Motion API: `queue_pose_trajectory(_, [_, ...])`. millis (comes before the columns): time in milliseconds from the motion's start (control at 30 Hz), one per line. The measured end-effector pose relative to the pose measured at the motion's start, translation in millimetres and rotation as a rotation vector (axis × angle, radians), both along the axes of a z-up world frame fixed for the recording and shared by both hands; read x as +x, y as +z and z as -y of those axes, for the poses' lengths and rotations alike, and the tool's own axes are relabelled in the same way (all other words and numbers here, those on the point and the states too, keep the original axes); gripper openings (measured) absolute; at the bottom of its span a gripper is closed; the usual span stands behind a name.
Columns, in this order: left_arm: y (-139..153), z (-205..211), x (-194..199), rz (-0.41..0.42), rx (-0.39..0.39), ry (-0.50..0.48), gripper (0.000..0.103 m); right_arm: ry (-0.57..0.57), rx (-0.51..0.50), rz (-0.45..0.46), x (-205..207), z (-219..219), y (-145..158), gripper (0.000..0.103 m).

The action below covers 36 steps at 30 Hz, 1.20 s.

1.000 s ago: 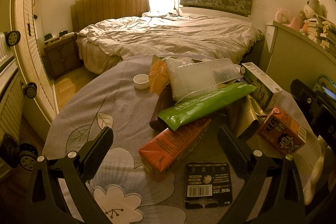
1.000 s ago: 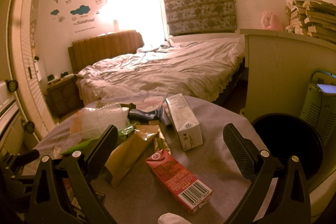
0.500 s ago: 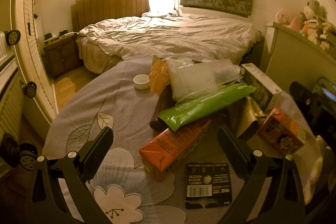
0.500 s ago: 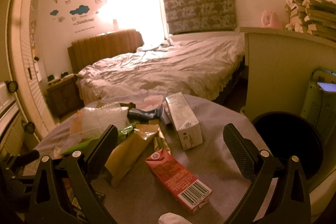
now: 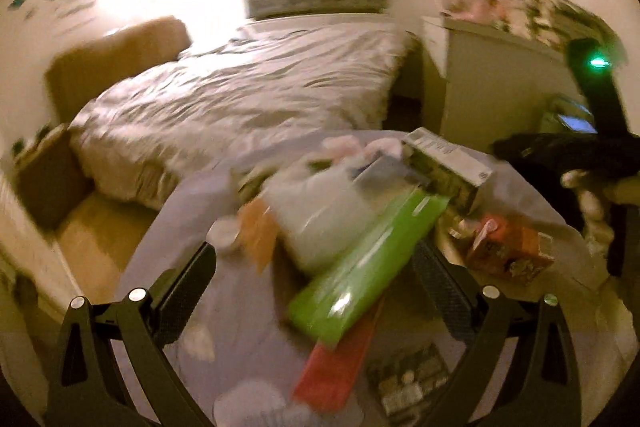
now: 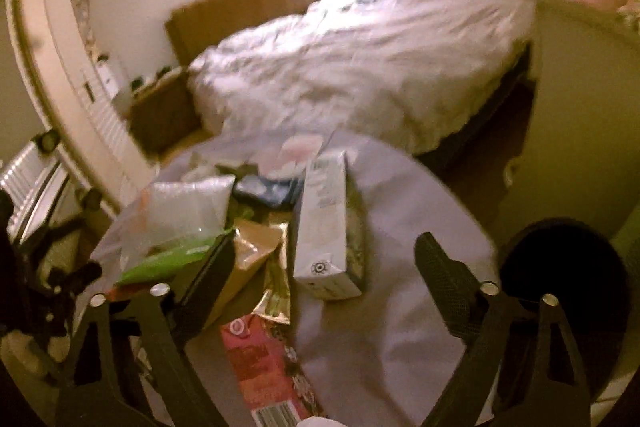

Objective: Collect trash
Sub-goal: 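Grasp the white milk carton with the right tool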

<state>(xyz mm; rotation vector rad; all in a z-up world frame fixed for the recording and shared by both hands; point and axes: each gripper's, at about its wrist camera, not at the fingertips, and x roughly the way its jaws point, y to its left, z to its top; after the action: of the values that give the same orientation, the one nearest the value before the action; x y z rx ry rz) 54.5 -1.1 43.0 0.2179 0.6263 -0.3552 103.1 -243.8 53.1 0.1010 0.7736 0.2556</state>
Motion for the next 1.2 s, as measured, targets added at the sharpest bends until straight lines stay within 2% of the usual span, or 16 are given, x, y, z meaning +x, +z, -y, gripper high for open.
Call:
queue_pose_trajectory(100, [0, 25, 22, -0.010, 0.072, -0.061, 0.096, 0.034, 0.002, -0.050, 19, -10, -10, 0.083])
queue_pose_trajectory(133, [-5, 34, 32, -0.032, 0.105, -0.082, 0.092, 0.037, -0.006, -0.072, 27, -12, -15, 0.080])
queue_pose_trajectory(200, [-17, 47, 47, -0.079, 0.158, -0.099, 0.077, 0.026, -0.051, -0.115, 43, -11, -25, 0.071])
queue_pose_trajectory(267, [-23, 45, 55, -0.114, 0.165, -0.100, 0.075, 0.026, -0.063, -0.144, 54, -12, -35, 0.065])
queue_pose_trajectory(300, [-25, 45, 60, -0.142, 0.128, -0.119, 0.073, 0.023, -0.070, -0.154, 57, -12, -38, 0.062])
queue_pose_trajectory(333, [-27, 42, 61, -0.164, 0.100, -0.130, 0.063, 0.019, -0.072, -0.159, 58, -12, -41, 0.054])
queue_pose_trajectory(433, [-28, 41, 62, -0.177, 0.082, -0.135, 0.060, 0.013, -0.021, -0.158, 58, -4, -45, 0.046])
queue_pose_trajectory(567, [-27, 37, 63, -0.194, 0.032, -0.121, 0.052, -0.016, 0.083, -0.139, 46, 14, -44, 0.044])
queue_pose_trajectory(600, [-26, 35, 64, -0.199, 0.010, -0.115, 0.043, -0.018, 0.116, -0.135, 41, 18, -43, 0.044])
queue_pose_trajectory(733, [-11, 29, 55, -0.193, -0.078, -0.075, 0.023, -0.031, 0.256, -0.100, 17, 39, -36, 0.043])
queue_pose_trajectory(800, [-3, 31, 50, -0.178, -0.091, -0.065, 0.017, -0.041, 0.311, -0.073, 3, 51, -31, 0.043])
queue_pose_trajectory(900, [6, 40, 43, -0.160, -0.097, -0.059, 0.014, -0.061, 0.378, -0.033, -16, 71, -23, 0.043])
queue_pose_trajectory(1033, [-4, 46, 51, -0.205, -0.075, -0.050, 0.015, -0.084, 0.421, -0.004, -38, 98, -19, 0.043])
queue_pose_trajectory(1100, [-11, 49, 56, -0.216, -0.041, -0.022, 0.020, -0.088, 0.416, 0.000, -46, 105, -20, 0.043])
queue_pose_trajectory(1167, [-15, 51, 61, -0.217, 0.000, 0.010, 0.057, -0.082, 0.410, -0.004, -54, 109, -24, 0.043])
queue_pose_trajectory(1200, [-16, 53, 63, -0.217, 0.018, 0.025, 0.085, -0.079, 0.408, -0.007, -56, 110, -26, 0.043])
